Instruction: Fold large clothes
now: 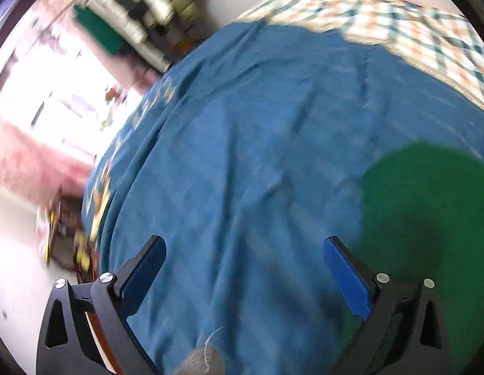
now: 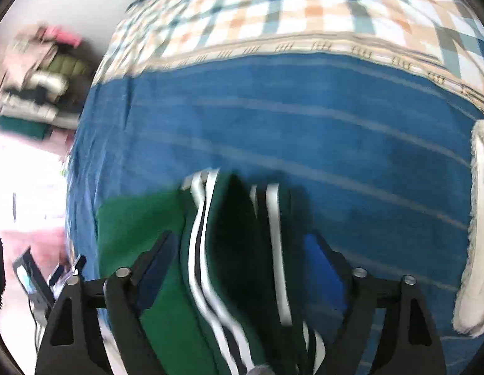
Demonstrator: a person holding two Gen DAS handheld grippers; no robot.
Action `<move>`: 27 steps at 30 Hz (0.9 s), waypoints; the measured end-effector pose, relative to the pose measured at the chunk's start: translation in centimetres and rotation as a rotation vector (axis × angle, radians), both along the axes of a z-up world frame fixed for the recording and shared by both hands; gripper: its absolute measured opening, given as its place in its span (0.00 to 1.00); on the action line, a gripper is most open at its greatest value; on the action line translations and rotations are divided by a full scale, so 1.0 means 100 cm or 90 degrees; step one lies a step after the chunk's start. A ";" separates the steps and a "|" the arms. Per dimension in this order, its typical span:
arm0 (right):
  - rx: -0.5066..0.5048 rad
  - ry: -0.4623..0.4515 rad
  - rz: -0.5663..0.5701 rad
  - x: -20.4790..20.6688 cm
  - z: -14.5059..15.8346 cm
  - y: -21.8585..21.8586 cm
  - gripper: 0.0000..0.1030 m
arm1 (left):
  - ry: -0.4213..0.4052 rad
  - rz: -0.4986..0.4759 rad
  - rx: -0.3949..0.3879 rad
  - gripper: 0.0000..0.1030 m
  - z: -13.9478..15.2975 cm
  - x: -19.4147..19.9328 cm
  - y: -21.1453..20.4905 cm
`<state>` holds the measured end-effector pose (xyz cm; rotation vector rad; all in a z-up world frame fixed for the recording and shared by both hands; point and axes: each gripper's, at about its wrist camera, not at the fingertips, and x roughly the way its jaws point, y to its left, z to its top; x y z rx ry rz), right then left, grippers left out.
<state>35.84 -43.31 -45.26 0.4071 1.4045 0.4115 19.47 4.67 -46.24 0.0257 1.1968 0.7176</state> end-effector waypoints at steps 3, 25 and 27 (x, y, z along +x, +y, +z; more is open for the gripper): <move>-0.039 -0.003 0.093 -0.024 -0.018 0.006 0.91 | 0.036 0.047 -0.030 0.99 0.000 -0.045 0.008; 0.272 0.268 -0.277 -0.135 -0.076 -0.031 0.36 | 0.010 -0.167 -0.236 0.99 -0.033 -0.034 0.055; 0.223 0.255 -0.252 -0.149 -0.072 -0.029 0.43 | 0.001 -0.195 -0.281 0.99 -0.030 -0.019 0.051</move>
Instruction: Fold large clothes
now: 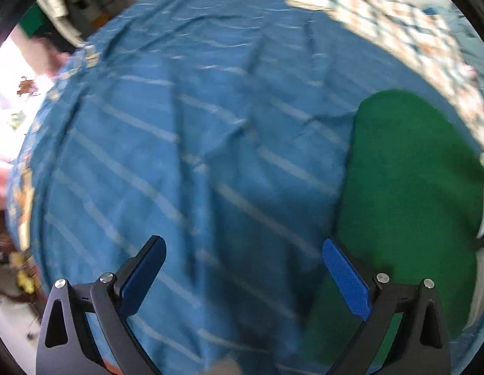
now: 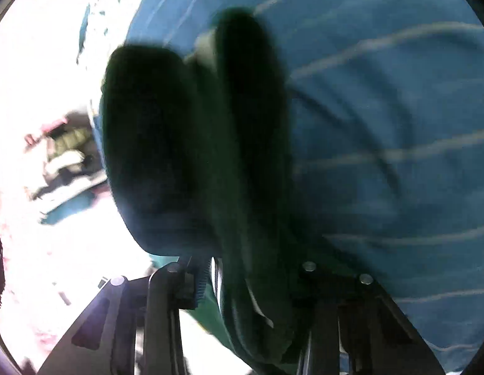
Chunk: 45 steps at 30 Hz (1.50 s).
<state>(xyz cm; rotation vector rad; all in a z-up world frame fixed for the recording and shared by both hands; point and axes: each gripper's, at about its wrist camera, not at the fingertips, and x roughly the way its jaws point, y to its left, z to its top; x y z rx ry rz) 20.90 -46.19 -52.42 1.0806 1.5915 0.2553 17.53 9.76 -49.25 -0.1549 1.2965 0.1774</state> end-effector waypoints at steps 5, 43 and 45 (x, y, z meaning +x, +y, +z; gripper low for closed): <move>-0.087 -0.067 0.101 0.009 -0.006 -0.004 0.76 | -0.019 -0.070 -0.190 0.99 -0.009 0.036 -0.018; 0.086 -0.239 -0.037 0.337 0.084 -0.044 0.33 | -0.125 -0.241 -0.287 0.68 0.074 0.372 -0.067; 0.079 -0.234 -0.045 0.380 0.077 -0.052 0.33 | -0.124 -0.242 -0.280 0.68 0.063 0.409 -0.066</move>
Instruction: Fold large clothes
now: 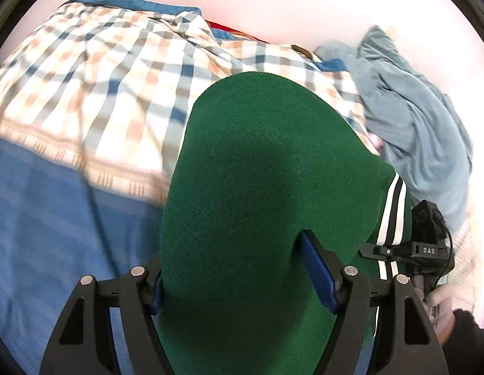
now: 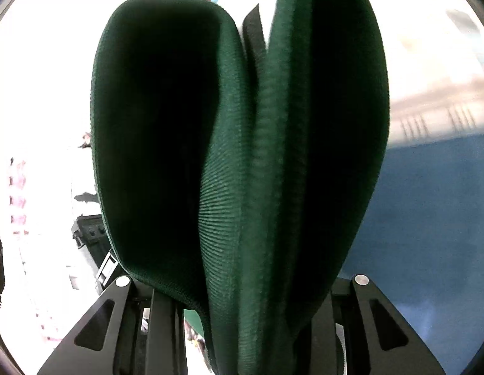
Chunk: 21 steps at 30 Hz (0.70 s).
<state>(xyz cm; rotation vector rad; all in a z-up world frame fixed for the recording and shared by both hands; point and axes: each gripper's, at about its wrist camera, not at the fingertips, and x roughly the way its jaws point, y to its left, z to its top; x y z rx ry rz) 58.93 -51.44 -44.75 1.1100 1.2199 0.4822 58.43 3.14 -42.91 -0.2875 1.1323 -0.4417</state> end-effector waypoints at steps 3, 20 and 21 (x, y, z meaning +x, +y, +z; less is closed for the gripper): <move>-0.014 0.021 -0.007 0.060 -0.026 -0.015 0.33 | 0.014 -0.003 0.012 0.68 -0.032 0.041 -0.005; -0.486 0.156 -0.041 0.069 -0.010 -0.066 0.76 | -0.033 0.038 0.198 0.82 -0.061 0.035 -0.008; -0.516 0.157 -0.042 0.070 -0.005 -0.057 0.76 | -0.042 0.048 0.230 0.85 -0.058 0.032 -0.011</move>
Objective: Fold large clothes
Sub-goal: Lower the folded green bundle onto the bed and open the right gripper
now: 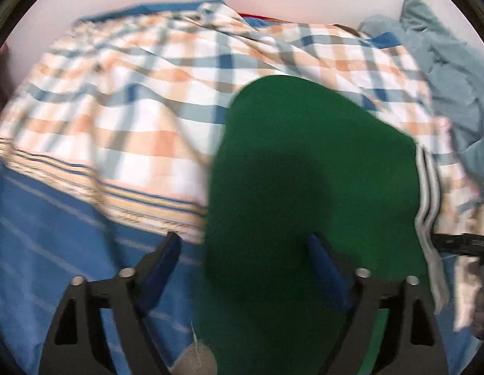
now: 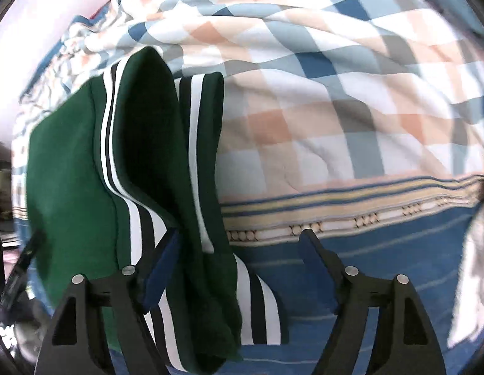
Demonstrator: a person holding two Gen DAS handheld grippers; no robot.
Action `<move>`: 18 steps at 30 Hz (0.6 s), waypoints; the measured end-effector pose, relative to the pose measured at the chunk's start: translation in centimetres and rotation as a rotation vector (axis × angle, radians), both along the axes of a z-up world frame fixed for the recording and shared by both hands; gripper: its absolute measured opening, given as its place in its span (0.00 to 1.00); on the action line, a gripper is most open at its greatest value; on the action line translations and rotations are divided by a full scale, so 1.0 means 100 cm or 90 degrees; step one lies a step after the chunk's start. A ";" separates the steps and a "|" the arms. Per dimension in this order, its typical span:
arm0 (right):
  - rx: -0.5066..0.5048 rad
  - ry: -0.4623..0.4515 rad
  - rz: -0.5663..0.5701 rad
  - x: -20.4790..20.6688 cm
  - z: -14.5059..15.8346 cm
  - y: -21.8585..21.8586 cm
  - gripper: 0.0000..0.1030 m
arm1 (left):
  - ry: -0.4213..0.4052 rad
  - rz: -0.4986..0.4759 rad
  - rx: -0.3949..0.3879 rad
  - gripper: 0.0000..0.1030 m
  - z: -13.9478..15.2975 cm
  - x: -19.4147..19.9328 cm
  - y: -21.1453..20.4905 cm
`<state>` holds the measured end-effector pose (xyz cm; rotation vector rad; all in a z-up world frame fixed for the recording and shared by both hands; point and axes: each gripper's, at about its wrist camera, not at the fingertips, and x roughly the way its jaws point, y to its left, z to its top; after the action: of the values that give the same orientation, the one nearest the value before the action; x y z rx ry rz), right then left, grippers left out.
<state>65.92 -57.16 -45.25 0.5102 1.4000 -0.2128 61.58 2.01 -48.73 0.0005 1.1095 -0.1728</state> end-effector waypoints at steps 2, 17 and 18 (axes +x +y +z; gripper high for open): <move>-0.076 -0.001 0.013 0.001 0.015 0.012 0.80 | -0.020 0.014 0.045 0.89 0.009 -0.012 -0.006; -0.236 -0.046 0.048 -0.208 0.157 0.187 0.92 | -0.047 0.048 0.131 0.92 0.136 -0.153 -0.028; -0.239 -0.054 0.047 -0.223 0.180 0.193 0.92 | -0.057 0.048 0.134 0.92 0.153 -0.166 -0.029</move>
<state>43.63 -37.88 -27.27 0.1541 1.2558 -0.3812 44.99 -0.89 -33.42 0.1528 1.0331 0.0114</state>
